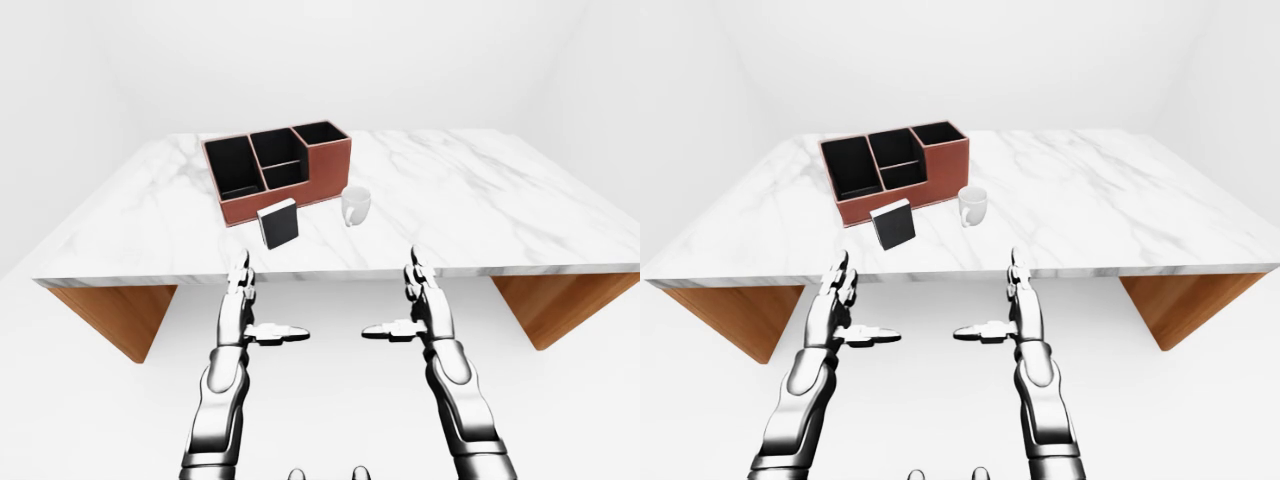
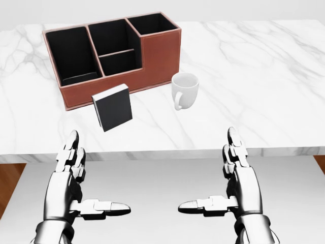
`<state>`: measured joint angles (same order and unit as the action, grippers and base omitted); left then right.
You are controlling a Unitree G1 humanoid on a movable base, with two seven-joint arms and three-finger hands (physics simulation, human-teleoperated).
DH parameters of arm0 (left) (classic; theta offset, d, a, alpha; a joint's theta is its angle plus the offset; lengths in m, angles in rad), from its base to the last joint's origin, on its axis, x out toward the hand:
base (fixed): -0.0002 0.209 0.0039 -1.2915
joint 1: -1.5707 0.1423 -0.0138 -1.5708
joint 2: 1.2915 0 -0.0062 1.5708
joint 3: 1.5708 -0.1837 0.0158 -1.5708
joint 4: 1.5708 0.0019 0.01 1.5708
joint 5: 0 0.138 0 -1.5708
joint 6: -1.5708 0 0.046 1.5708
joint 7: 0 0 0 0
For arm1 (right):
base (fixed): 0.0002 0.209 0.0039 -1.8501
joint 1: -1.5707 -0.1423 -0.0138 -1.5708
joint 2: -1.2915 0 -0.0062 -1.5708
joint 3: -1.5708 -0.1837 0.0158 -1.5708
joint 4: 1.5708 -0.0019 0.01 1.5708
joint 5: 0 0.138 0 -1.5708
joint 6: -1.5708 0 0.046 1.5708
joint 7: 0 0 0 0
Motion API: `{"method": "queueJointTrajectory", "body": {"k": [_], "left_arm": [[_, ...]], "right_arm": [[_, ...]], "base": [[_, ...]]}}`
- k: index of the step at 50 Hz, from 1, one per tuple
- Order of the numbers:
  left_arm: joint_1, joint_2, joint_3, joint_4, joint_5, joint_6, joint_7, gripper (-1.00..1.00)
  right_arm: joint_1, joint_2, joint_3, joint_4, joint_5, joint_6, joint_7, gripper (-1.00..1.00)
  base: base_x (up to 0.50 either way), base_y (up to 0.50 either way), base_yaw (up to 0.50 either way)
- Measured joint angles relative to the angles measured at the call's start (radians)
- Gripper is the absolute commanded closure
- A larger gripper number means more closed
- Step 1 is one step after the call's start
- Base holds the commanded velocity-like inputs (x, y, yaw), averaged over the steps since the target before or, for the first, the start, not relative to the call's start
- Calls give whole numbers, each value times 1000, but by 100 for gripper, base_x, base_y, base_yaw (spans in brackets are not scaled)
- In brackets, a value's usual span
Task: Pick up the book and place it in the front compartment of the caddy.
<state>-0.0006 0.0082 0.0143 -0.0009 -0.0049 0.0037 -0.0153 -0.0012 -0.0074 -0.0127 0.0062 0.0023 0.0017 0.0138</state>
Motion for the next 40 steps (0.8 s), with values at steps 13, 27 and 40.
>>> {"method": "queueJointTrajectory", "body": {"k": [13,27,40], "left_arm": [[2,12,22,-45,-6,41,-21,-100],[3,23,46,-146,-17,84,-36,-100],[-1,30,67,-219,-26,84,-45,-100]], "right_arm": [[9,-7,-10,-39,-5,28,15,-100],[20,-8,-14,-110,-9,77,18,-100],[28,-10,-21,-201,-5,86,21,-100]], "base": [[0,0,0],[0,0,0],[0,0,0]]}}
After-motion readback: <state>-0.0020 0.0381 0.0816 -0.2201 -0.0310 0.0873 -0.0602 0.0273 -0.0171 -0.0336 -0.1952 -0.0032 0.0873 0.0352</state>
